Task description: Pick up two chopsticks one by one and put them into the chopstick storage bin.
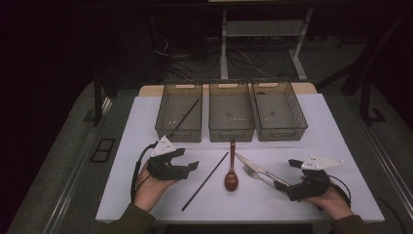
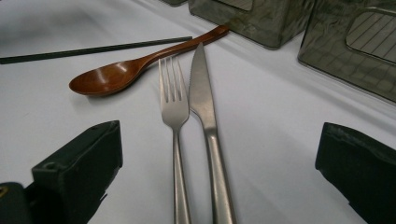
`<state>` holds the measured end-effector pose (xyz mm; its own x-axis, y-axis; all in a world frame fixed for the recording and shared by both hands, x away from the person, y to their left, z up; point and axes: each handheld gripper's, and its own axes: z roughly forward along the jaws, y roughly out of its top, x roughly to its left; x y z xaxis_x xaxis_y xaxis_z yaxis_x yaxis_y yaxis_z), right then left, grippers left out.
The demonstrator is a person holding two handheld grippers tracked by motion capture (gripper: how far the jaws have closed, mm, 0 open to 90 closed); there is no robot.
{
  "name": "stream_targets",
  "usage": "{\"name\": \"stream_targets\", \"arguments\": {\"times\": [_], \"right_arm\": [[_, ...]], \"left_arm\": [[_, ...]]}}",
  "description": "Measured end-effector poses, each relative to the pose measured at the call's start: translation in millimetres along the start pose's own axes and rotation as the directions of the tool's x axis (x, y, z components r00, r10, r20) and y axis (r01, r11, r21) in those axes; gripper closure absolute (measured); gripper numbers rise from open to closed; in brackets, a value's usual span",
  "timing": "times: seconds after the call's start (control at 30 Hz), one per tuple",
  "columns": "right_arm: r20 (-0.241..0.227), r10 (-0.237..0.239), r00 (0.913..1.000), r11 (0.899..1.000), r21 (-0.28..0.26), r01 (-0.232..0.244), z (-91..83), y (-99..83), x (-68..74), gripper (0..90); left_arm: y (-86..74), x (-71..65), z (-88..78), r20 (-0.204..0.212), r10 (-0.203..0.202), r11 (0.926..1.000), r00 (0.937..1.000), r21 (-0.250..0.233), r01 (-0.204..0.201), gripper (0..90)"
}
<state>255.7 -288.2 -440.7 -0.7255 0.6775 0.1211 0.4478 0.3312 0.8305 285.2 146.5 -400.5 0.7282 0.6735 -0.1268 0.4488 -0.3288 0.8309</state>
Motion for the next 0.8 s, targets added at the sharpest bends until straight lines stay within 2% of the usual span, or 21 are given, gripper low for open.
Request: {"name": "stream_targets", "arguments": {"times": [0.13, 0.2, 0.43, 0.57, 0.7, 0.8], "right_arm": [[-0.004, -0.001, 1.0, 1.0, 0.003, 0.001, 1.8, -0.1, 0.7, 0.2], [-0.008, 0.0, 1.0, 1.0, 0.004, 0.0, 3.1, 0.2, 2.5, 0.2], [-0.009, -0.007, 0.9999, 1.0, 0.014, 0.007, 4.8, 0.3, 4.9, 0.2], [-0.007, -0.009, 0.9999, 1.0, 0.013, 0.009, 5.1, 0.3, 4.7, 0.2], [-0.003, -0.005, 1.0, 1.0, 0.015, 0.005, 4.4, 0.3, 4.6, 0.2], [-0.002, -0.006, 1.0, 1.0, 0.016, 0.006, 4.2, 0.2, 4.1, 0.2]], "left_arm": [[-8.6, -2.9, 3.3, 0.005, -0.003, 0.9998, 1.0, 0.019, 0.003, 30.2], [-13.0, -4.5, 5.2, 0.02, -0.016, 0.9993, 0.9997, 0.033, 0.015, 32.6], [-20.9, -11.4, 14.4, 0.048, 0.0, 0.9964, 0.9988, 0.084, -0.004, 42.5], [-24.1, -17.7, 23.5, 0.078, 0.009, 0.9924, 0.9969, 0.122, -0.018, 52.2], [-26.3, -23.5, 31.0, 0.085, 0.016, 0.988, 0.9962, 0.152, -0.029, 61.5], [-28.8, -26.6, 35.7, 0.101, 0.017, 0.9815, 0.9948, 0.188, -0.036, 66.8]]}}
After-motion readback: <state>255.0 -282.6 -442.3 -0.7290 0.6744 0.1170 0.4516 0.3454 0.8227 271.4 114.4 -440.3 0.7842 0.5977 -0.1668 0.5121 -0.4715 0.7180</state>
